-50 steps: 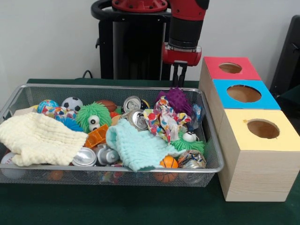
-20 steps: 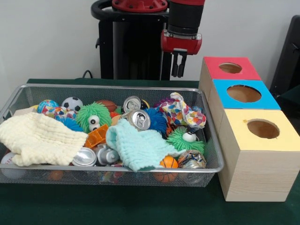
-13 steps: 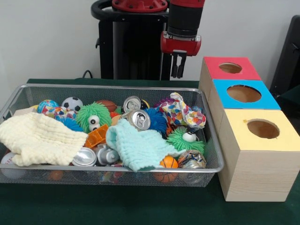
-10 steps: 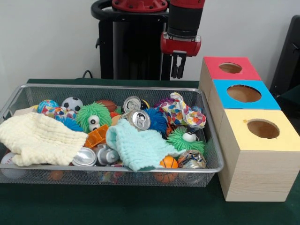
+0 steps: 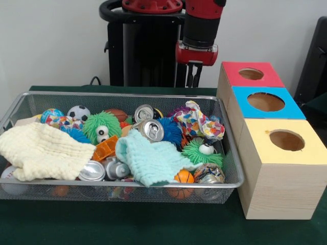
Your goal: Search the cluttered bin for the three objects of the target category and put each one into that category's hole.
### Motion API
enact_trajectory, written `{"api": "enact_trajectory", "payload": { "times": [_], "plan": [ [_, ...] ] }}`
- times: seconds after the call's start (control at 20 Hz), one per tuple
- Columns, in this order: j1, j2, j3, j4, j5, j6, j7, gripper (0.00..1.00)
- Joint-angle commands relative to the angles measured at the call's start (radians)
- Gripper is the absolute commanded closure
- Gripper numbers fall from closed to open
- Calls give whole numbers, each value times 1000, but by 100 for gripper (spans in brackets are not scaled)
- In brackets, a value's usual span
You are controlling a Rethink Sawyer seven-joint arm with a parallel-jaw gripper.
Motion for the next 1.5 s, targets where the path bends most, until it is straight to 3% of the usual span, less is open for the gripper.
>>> {"api": "enact_trajectory", "payload": {
  "times": [0.05,0.9,1.35,1.5],
  "plan": [
    [3,60,25,-115,68,-5,209,100],
    [15,49,16,-112,75,10,207,100],
    [7,121,30,-110,42,-62,200,100],
    [10,112,16,-94,35,-61,199,100]
  ]
}}
